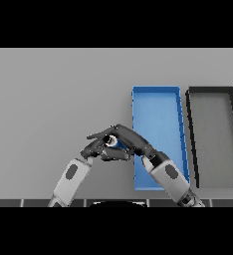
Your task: Pick up the blue pipe and place it into the blue bin.
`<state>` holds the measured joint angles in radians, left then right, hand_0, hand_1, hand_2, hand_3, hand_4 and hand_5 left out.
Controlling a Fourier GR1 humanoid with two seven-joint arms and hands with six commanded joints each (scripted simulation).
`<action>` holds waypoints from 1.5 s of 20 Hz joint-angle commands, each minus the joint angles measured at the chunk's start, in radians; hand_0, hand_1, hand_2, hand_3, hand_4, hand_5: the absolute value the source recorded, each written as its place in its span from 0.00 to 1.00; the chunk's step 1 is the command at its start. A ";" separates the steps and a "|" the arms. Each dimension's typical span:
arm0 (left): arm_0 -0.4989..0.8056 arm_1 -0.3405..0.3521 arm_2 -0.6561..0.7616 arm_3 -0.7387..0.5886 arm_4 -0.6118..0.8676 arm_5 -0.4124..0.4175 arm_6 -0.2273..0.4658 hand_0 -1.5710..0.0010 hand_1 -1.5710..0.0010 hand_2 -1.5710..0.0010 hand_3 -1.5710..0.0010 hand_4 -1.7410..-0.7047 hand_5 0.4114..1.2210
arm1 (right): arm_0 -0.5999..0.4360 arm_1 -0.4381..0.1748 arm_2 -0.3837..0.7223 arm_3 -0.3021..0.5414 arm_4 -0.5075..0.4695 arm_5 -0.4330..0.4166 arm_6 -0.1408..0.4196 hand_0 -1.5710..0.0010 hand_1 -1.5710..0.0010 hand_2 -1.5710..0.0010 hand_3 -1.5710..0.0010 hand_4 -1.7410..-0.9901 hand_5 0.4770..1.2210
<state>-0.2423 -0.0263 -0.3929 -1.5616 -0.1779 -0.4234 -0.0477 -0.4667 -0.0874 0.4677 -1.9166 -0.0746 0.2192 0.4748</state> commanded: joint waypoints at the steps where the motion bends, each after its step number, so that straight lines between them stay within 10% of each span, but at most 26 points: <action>1: 0.005 -0.003 0.004 -0.002 -0.002 0.004 0.008 0.76 0.78 0.78 0.81 0.63 0.76 | -0.004 0.003 0.000 -0.003 0.007 -0.008 0.007 0.00 0.00 0.00 0.00 0.00 0.99; 5: 0.008 -0.009 0.023 -0.007 0.018 0.014 0.088 0.90 0.91 0.91 0.92 0.73 0.36 | -0.009 0.005 -0.002 -0.007 0.034 -0.012 -0.012 0.00 0.00 0.00 0.00 0.00 1.00; 10: 0.024 -0.002 0.022 0.006 0.006 0.021 0.110 0.97 0.97 0.97 0.97 0.77 0.13 | 0.002 0.023 -0.032 0.009 0.018 0.003 -0.029 0.00 0.00 0.00 0.00 0.00 1.00; 16: 0.014 -0.007 0.021 0.006 0.003 0.026 0.141 0.99 0.99 0.99 0.99 0.80 0.06 | -0.108 0.093 -0.129 -0.045 -0.155 -0.047 0.130 0.00 0.00 0.00 0.00 0.00 1.00; 21: 0.022 -0.011 0.018 0.015 0.009 0.019 0.148 1.00 1.00 1.00 1.00 0.81 0.03 | -0.346 -0.045 -0.269 0.001 -0.386 -0.121 0.125 0.00 0.00 0.00 0.00 0.00 1.00; 30: 0.031 0.015 0.024 -0.021 0.010 0.013 0.152 1.00 1.00 1.00 1.00 0.82 0.00 | -0.450 -0.281 -0.514 0.164 -0.312 -0.224 0.133 0.00 0.00 0.00 0.00 0.00 1.00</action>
<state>-0.2105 -0.0106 -0.3685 -1.5829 -0.1675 -0.4098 0.1031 -0.9153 -0.3690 -0.0473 -1.7520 -0.3850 -0.0029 0.6097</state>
